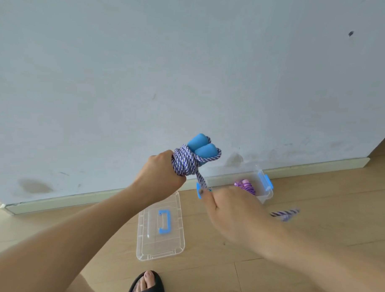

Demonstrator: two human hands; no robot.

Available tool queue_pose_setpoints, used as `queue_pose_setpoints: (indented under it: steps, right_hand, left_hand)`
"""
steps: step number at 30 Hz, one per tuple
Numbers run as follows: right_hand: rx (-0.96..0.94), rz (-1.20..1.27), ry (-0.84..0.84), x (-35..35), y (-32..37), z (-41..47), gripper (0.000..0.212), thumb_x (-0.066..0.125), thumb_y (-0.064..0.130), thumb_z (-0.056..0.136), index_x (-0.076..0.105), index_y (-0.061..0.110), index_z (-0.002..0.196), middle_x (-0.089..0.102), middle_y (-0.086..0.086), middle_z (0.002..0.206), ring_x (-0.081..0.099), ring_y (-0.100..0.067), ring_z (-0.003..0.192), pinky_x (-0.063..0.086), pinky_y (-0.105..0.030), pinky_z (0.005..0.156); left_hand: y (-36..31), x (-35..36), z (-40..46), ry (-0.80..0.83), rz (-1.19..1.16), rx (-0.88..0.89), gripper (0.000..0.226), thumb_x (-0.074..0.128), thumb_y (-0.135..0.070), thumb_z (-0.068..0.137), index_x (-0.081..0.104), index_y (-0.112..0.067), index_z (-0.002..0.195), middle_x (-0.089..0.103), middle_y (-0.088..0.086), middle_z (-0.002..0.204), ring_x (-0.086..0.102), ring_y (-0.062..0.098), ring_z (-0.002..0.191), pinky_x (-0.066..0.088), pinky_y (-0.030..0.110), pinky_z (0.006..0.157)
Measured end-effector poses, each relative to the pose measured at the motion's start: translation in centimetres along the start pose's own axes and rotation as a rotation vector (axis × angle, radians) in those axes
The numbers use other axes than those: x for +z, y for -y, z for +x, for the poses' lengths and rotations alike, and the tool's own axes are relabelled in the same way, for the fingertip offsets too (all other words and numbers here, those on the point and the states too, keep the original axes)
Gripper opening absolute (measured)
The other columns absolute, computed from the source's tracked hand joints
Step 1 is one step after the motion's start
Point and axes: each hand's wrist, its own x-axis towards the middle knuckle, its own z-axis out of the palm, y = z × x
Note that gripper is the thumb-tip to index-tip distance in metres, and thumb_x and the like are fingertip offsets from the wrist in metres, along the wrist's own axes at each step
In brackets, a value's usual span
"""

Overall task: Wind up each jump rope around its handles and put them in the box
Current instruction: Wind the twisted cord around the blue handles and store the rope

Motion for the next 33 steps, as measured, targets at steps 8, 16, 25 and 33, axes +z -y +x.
queue_pose_setpoints:
  steps: [8, 16, 25, 33]
  right_hand:
    - [-0.239, -0.195, -0.328, -5.9, 0.2, 1.3, 0.06, 0.04, 0.053, 0.099, 0.032, 0.013, 0.056, 0.033, -0.003, 0.046, 0.034, -0.017, 0.045, 0.026, -0.034, 0.05]
    - [-0.194, 0.153, -0.17, -5.6, -3.5, 6.0, 0.063, 0.055, 0.054, 0.094, 0.027, 0.016, 0.053, 0.024, 0.004, 0.046, 0.021, -0.013, 0.045, 0.021, -0.032, 0.051]
    - [0.113, 0.813, 0.241, -2.9, -4.5, 6.1, 0.05, 0.07, 0.052, 0.084, 0.064, 0.002, 0.078, 0.065, -0.014, 0.069, 0.064, -0.022, 0.056, 0.051, -0.025, 0.054]
    - [0.107, 0.869, 0.1, -2.7, -4.0, 6.0, 0.056, 0.062, 0.042, 0.094, 0.038, 0.019, 0.049, 0.038, 0.003, 0.045, 0.035, -0.012, 0.039, 0.032, -0.021, 0.044]
  left_hand:
    - [0.0, -0.5, -1.6, 0.059, 0.384, 0.185, 0.018, 0.053, -0.023, 0.084, 0.04, -0.018, 0.095, 0.047, -0.002, 0.068, 0.052, 0.027, 0.062, 0.035, 0.031, 0.052]
    - [-2.2, 0.2, -3.7, -0.072, 0.36, 0.636, 0.024, 0.058, -0.023, 0.067, 0.039, -0.017, 0.082, 0.042, -0.007, 0.05, 0.035, 0.025, 0.037, 0.017, 0.024, 0.042]
    - [-2.8, -0.2, -4.3, -0.077, 0.139, 0.65, 0.03, 0.053, -0.027, 0.068, 0.04, -0.023, 0.094, 0.046, -0.006, 0.052, 0.042, 0.026, 0.043, 0.023, 0.025, 0.043]
    - [-3.1, -1.0, -4.5, 0.058, 0.141, 0.594, 0.022, 0.048, -0.036, 0.072, 0.039, -0.022, 0.086, 0.048, -0.005, 0.06, 0.047, 0.025, 0.054, 0.045, 0.039, 0.051]
